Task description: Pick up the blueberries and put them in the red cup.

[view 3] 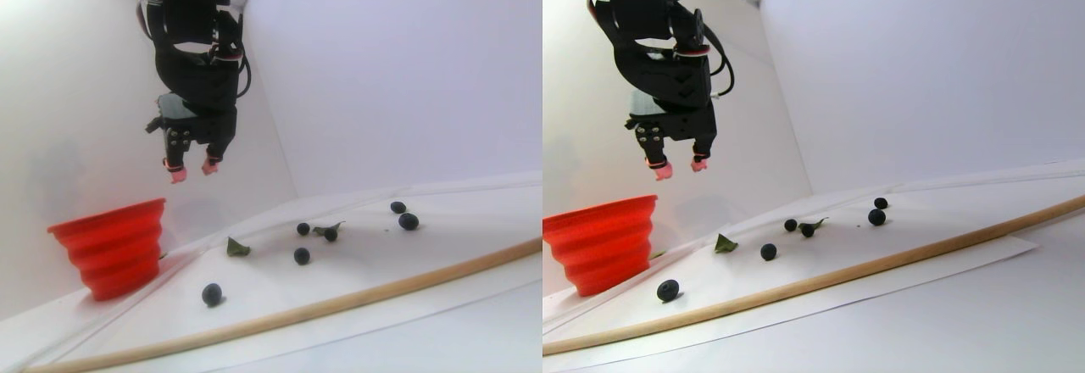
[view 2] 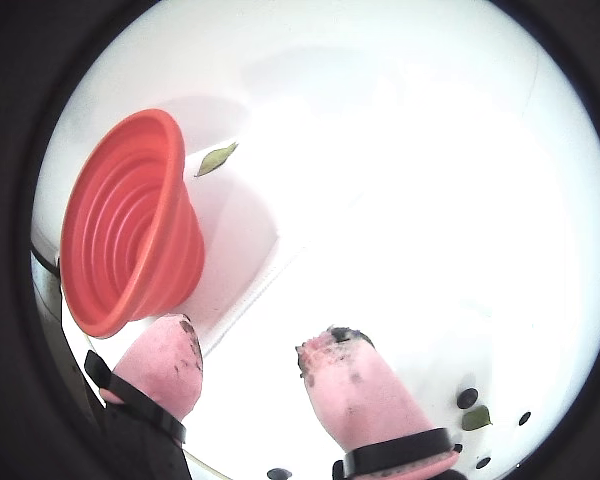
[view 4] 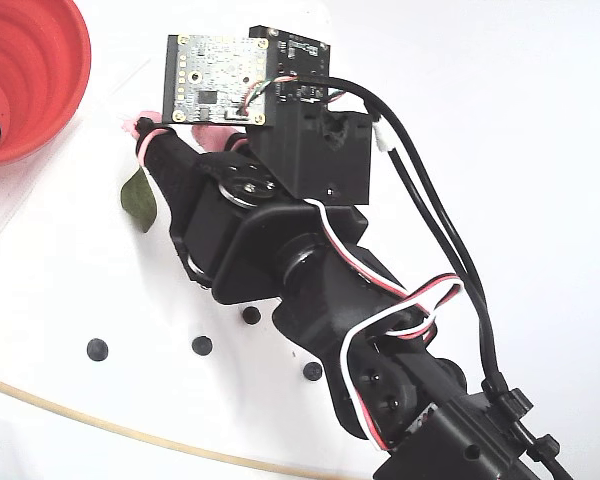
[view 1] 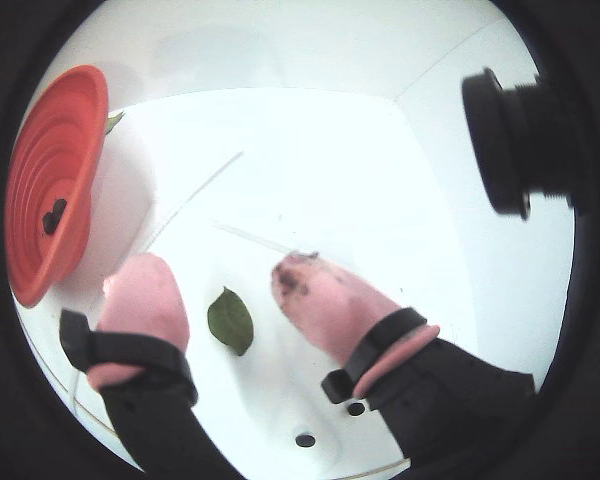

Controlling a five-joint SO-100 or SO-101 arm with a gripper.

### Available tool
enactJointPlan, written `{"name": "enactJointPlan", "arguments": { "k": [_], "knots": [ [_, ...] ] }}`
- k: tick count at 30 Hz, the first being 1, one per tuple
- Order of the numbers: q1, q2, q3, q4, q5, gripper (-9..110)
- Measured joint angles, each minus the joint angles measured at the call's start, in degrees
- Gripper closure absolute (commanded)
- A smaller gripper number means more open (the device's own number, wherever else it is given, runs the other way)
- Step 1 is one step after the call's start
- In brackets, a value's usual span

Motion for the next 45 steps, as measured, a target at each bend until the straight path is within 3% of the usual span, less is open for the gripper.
{"name": "enactJointPlan", "arguments": {
  "k": [45],
  "knots": [
    [10.6, 7.9, 10.0, 2.8, -1.4, 83]
  ]
}}
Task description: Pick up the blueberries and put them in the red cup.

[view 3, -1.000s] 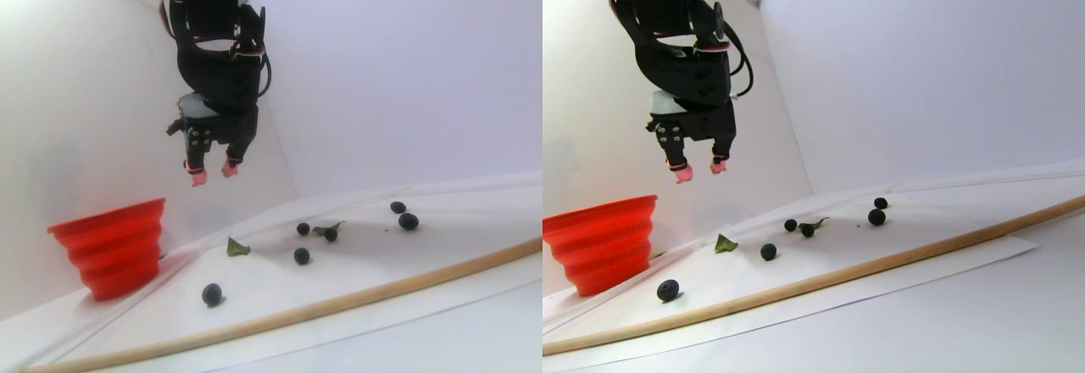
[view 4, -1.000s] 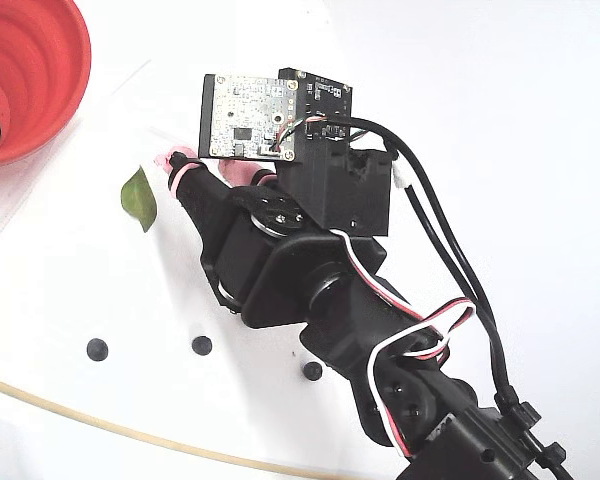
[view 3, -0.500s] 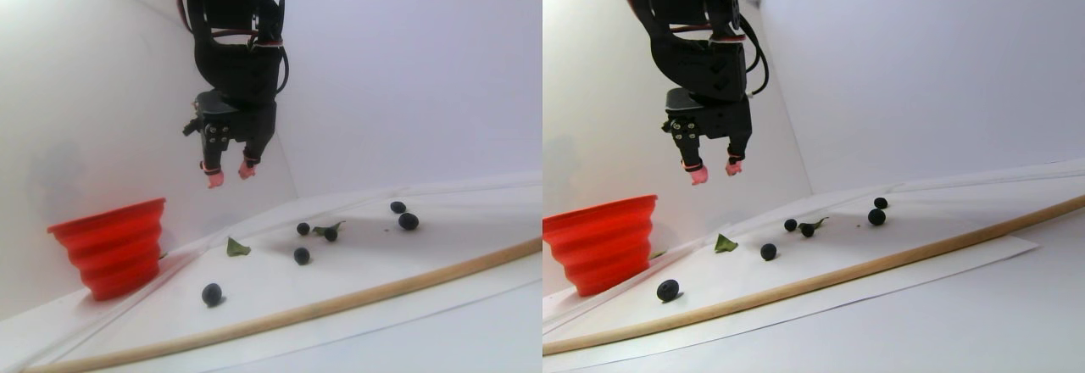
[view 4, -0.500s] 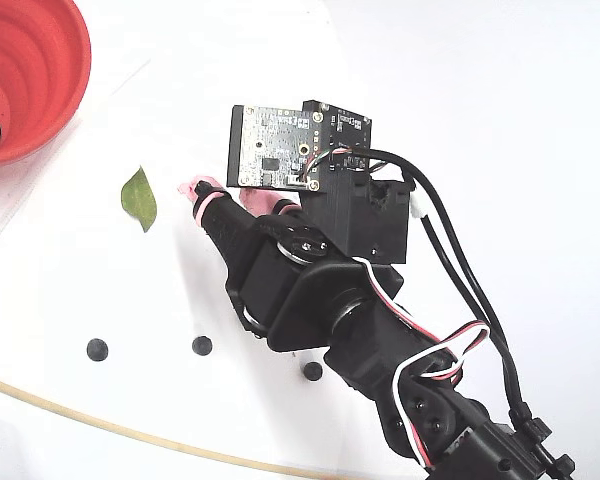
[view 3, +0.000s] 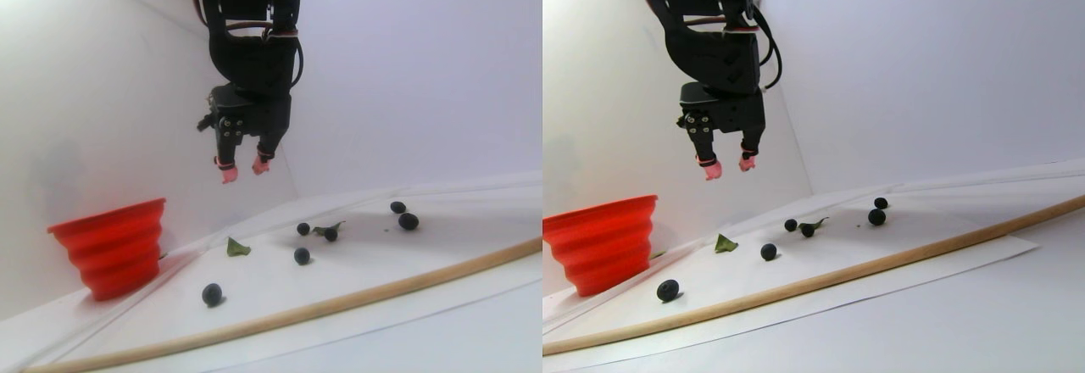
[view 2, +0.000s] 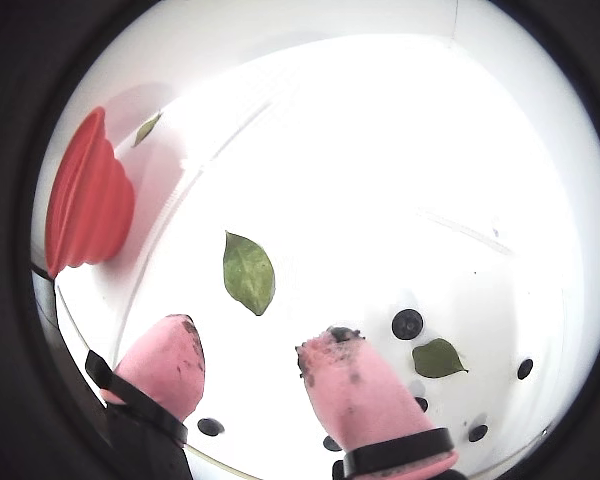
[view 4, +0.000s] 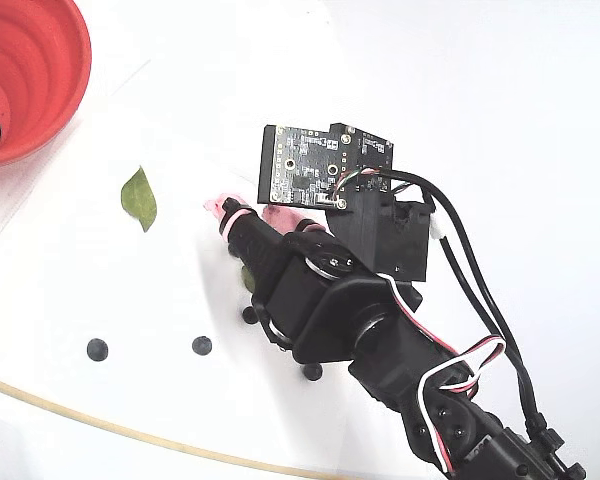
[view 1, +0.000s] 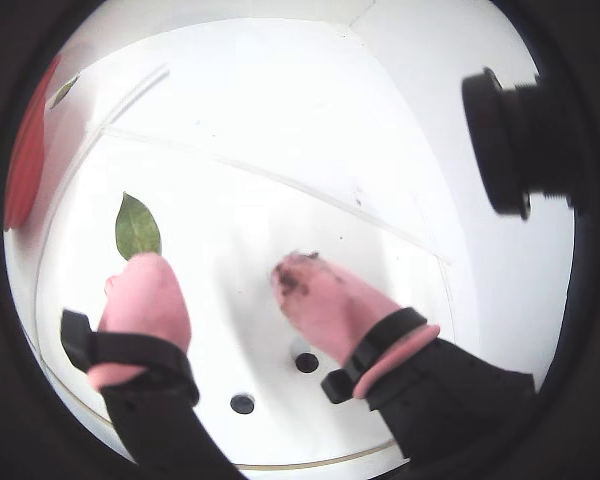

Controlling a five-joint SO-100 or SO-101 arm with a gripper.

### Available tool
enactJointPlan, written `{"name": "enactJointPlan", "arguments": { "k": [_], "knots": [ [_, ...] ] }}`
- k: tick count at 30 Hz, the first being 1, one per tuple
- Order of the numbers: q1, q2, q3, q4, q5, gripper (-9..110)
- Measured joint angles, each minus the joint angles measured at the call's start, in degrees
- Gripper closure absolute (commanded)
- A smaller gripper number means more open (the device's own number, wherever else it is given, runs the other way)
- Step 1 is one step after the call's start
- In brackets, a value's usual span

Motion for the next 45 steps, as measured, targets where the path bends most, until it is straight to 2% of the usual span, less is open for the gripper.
{"name": "enactJointPlan", "arguments": {
  "k": [45],
  "knots": [
    [9.7, 0.1, 4.0, -1.2, -3.6, 83]
  ]
}}
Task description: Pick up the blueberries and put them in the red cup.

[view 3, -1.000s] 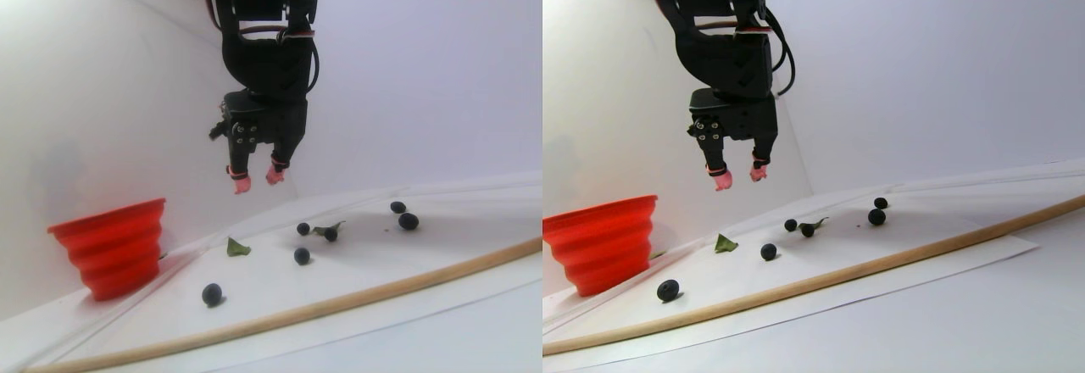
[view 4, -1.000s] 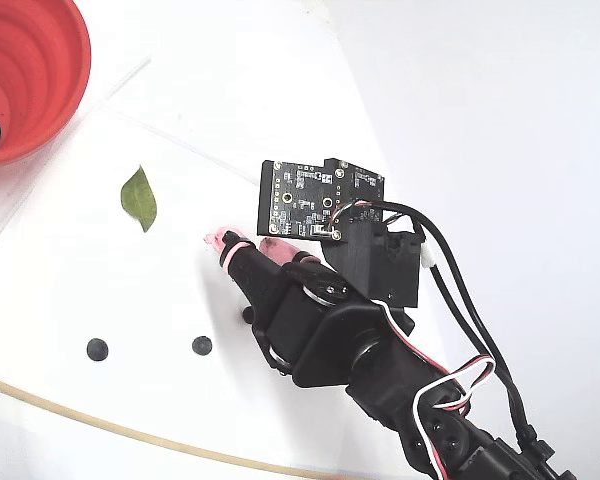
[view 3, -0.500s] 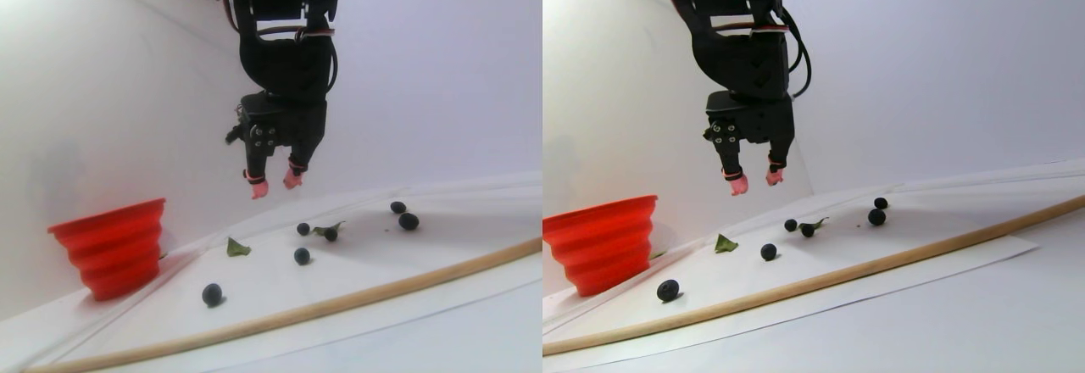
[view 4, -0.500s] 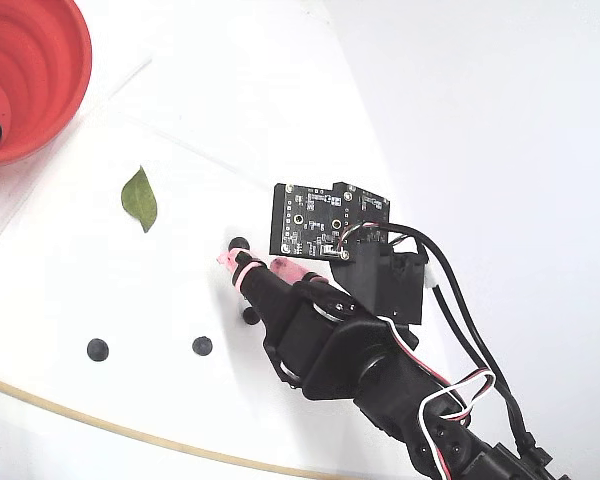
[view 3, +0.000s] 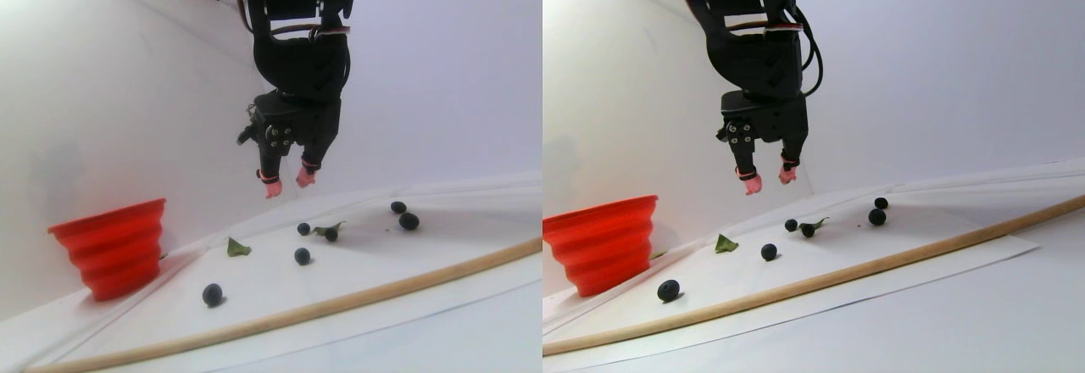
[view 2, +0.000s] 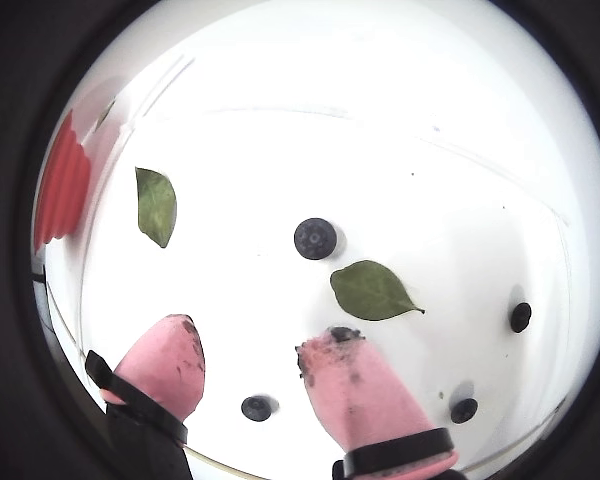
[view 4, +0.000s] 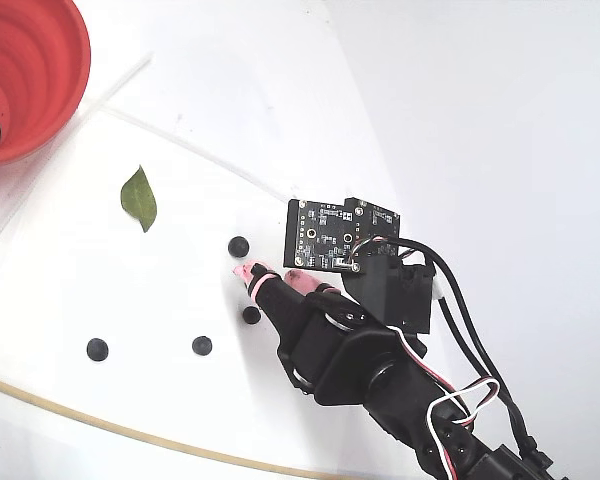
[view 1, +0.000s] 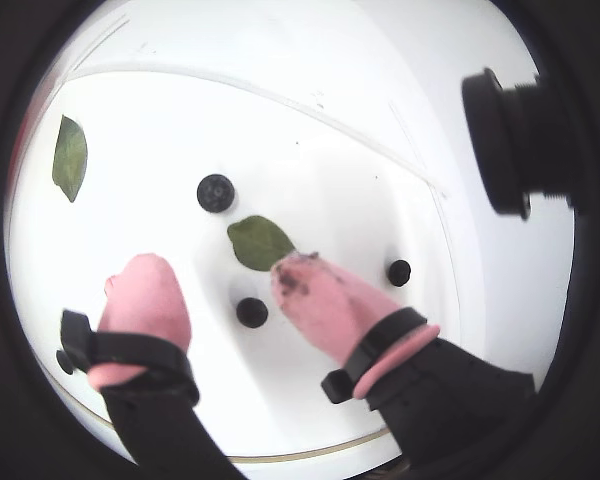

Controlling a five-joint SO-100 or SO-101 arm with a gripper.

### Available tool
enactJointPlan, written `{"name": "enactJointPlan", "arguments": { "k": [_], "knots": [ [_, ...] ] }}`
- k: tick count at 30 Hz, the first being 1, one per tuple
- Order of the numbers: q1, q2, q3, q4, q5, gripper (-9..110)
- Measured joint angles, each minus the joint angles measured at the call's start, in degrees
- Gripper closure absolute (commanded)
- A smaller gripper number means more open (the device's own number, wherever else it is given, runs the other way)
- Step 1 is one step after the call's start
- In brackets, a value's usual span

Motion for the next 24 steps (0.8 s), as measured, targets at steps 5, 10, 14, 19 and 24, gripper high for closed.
{"name": "enactJointPlan", "arguments": {
  "k": [5, 10, 14, 19, 24],
  "knots": [
    [0.4, 0.0, 0.0, -1.2, 0.0, 83],
    [0.9, -2.0, -1.3, -2.1, -0.4, 83],
    [1.0, -4.4, -2.5, -2.6, -0.7, 83],
    [1.2, -6.8, -4.4, -2.8, -0.7, 82],
    [1.6, -8.8, -6.3, -2.9, -0.7, 82]
  ]
}}
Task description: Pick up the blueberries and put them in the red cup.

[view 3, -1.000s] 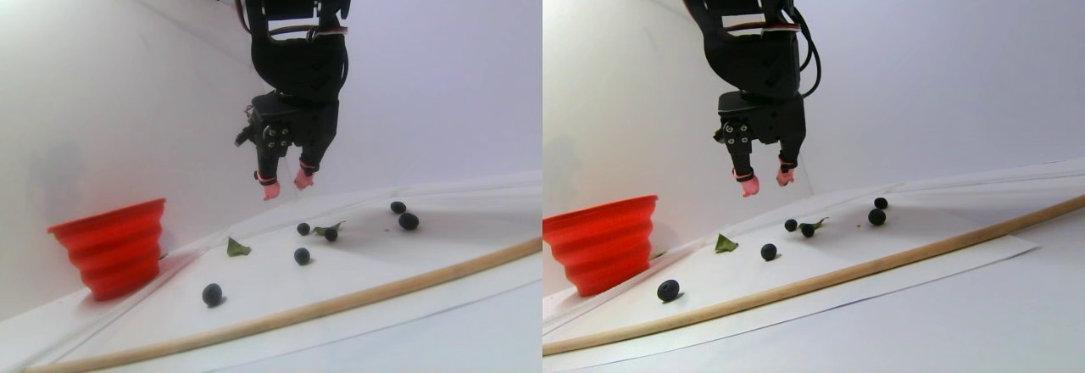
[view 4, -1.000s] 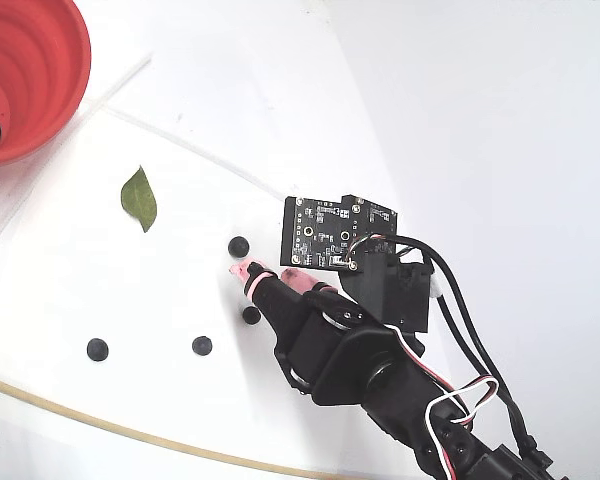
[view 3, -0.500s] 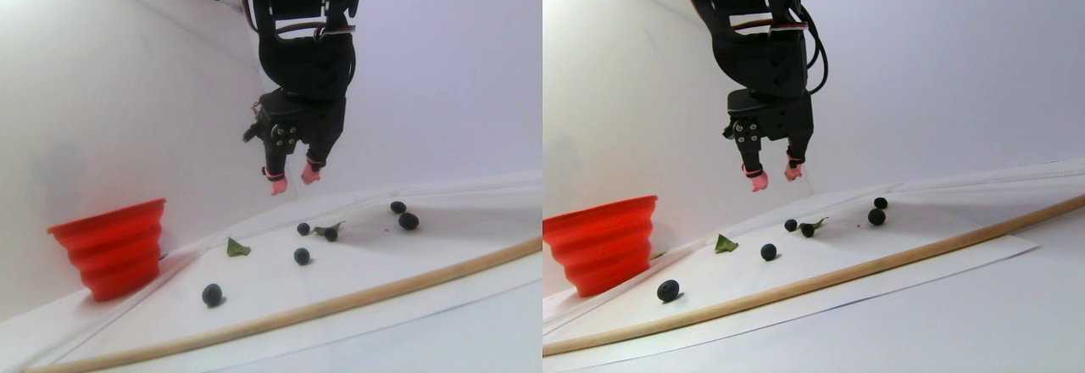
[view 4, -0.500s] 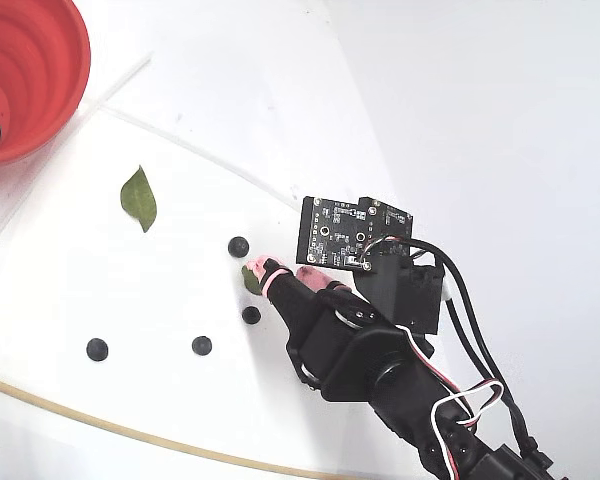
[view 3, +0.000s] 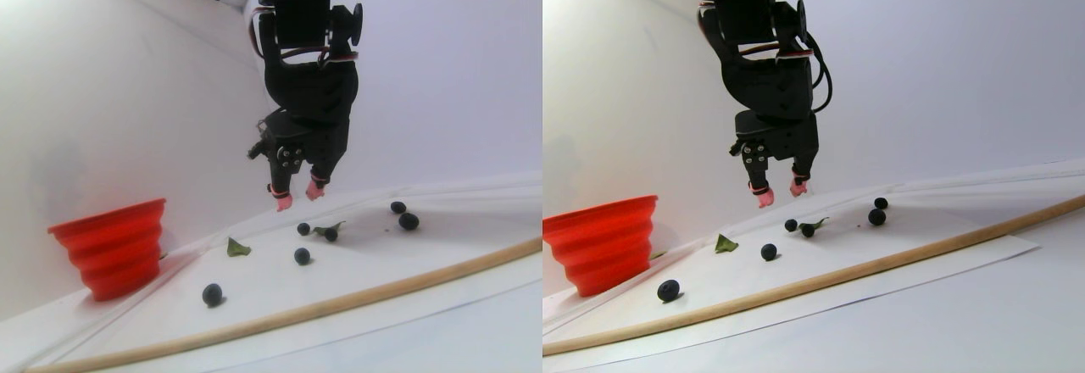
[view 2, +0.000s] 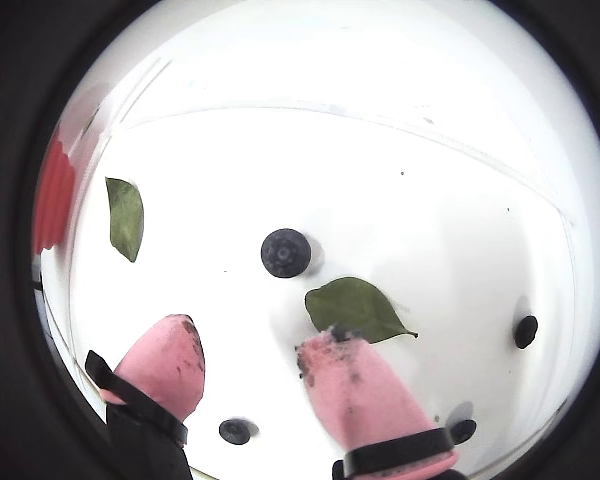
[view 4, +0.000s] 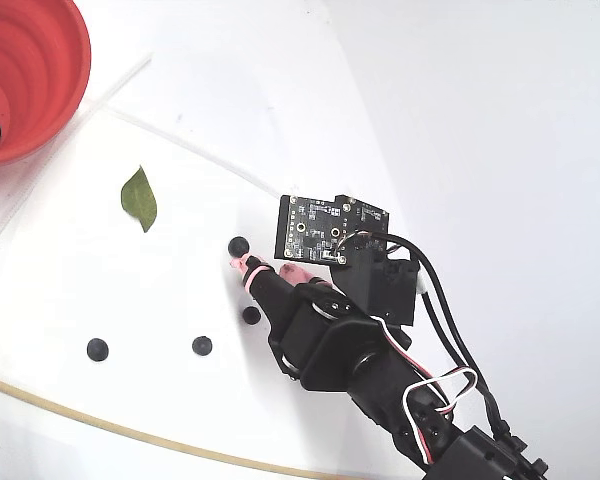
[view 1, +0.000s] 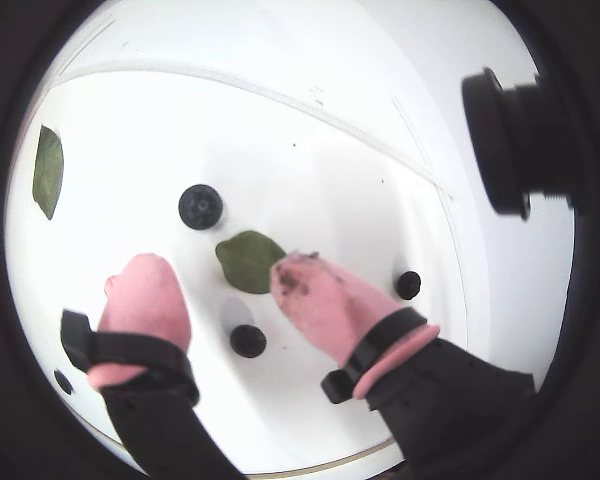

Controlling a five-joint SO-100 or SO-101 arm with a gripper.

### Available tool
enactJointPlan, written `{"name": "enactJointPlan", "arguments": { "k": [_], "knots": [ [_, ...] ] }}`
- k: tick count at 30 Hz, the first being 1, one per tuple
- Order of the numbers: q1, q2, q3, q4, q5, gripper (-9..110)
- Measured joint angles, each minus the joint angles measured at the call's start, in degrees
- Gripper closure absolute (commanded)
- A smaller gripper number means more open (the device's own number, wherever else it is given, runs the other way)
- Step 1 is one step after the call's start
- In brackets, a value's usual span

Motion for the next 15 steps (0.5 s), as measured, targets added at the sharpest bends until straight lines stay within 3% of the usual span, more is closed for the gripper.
{"name": "enactJointPlan", "arguments": {
  "k": [15],
  "knots": [
    [0.4, -5.4, -5.0, -0.8, 1.6, 80]
  ]
}}
